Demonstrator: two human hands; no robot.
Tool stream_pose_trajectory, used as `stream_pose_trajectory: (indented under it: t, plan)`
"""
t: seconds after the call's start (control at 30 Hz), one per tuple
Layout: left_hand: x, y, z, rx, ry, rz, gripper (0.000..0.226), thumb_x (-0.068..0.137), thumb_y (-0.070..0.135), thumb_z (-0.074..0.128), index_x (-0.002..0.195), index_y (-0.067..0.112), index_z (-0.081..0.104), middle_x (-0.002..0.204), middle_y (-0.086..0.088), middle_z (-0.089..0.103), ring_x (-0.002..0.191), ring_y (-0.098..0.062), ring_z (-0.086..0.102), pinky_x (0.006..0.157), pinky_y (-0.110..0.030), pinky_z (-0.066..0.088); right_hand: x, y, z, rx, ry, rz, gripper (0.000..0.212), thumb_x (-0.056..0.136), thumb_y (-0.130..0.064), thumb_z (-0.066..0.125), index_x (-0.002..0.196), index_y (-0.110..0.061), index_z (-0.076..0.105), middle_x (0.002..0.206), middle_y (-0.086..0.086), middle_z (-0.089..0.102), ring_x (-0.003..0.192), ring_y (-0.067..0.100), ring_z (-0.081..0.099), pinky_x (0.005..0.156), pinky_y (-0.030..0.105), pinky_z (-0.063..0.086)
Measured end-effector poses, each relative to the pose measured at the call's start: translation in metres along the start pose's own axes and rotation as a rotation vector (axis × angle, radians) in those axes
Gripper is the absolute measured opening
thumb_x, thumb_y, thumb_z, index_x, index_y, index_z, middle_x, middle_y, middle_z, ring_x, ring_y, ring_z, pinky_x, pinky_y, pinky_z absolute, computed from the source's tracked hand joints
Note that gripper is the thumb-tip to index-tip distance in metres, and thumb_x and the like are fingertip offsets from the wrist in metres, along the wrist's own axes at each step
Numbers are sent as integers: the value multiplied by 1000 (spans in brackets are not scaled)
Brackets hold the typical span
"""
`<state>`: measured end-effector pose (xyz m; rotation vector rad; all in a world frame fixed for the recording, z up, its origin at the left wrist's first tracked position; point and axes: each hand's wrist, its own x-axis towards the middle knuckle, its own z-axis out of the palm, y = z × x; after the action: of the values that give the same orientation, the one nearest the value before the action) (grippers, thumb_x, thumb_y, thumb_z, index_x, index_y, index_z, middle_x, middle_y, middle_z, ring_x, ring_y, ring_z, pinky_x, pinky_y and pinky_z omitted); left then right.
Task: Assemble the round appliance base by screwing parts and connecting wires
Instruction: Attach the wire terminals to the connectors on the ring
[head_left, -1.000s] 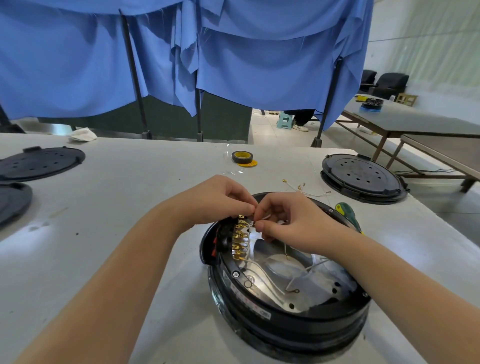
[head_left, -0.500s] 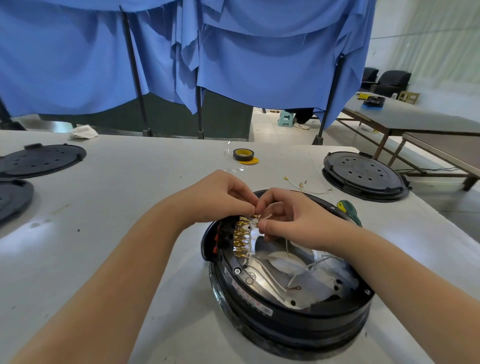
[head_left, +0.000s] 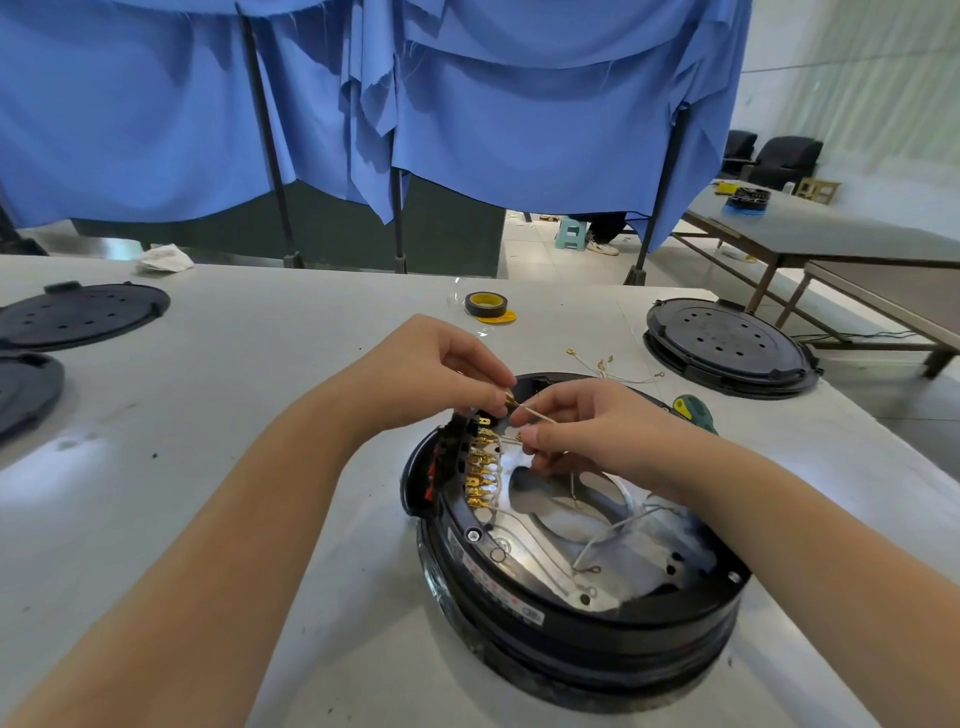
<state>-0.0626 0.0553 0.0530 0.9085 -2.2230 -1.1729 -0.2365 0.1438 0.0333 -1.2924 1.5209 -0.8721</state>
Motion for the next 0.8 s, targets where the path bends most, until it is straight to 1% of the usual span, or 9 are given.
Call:
stream_pose_trajectory:
  t: [0.1,0.17,0.23,0.33,0.43,0.57,0.63,0.73,0.8]
  plan:
    - [-1,0,2,33,15,14,19,78,9,76,82,28,77,75,8,75,77,-5,70,64,-9,53,0,1,-1,23,-13,13,11,88,-6,65,96,-12,70,77,3,72,71,12,68,68,21,56]
    - [-1,0,3,56,50,28,23,80,8,73,81,31,76,74,10,75,79,-6,70,68,-12,54,0,2,-2,25,-25,28,12,89,-5,64,98,-11,70,76,2,72,73,13,69,69,23,57]
    - [0,0,3,75,95,41,25,81,8,70,80,33,75,75,11,74,82,-8,70,71,-14,53,0,2,-3,30,-47,50,13,89,-4,64,99,-11,69,76,2,72,73,12,69,67,22,56]
    - [2,-1,3,81,178,54,27,82,8,68,80,34,73,81,14,71,82,-6,68,69,-12,50,1,1,-3,64,-51,86,13,87,-2,65,97,-8,69,74,2,72,71,12,70,62,20,55]
    - [6,-5,7,34,297,60,26,84,7,64,80,33,71,81,10,71,82,-8,68,70,-16,52,3,1,-2,85,-48,109,11,86,0,66,94,-6,69,75,5,72,70,13,70,61,20,55]
    - [13,-12,24,-16,465,76,22,88,9,60,85,29,69,82,7,69,77,-12,66,63,-10,51,4,-3,0,108,-27,144,11,85,1,66,87,-7,73,73,6,73,68,12,70,58,18,54]
    - [15,-15,32,-43,501,85,22,89,8,58,87,28,68,83,8,68,78,-12,66,62,-9,50,3,-6,3,116,-12,172,11,85,2,66,86,-7,74,73,8,73,66,12,70,54,16,53]
    - [17,-21,41,-58,517,78,22,88,7,58,88,26,69,84,9,68,76,-10,65,64,-12,49,3,-10,9,159,5,196,8,83,4,67,86,-2,70,71,10,73,63,13,71,51,15,53]
    - [18,-24,45,-45,503,86,21,88,7,58,88,25,69,86,11,68,74,-5,64,64,-9,47,4,-13,14,180,18,207,7,82,5,68,83,-1,69,69,10,73,62,14,71,51,17,54]
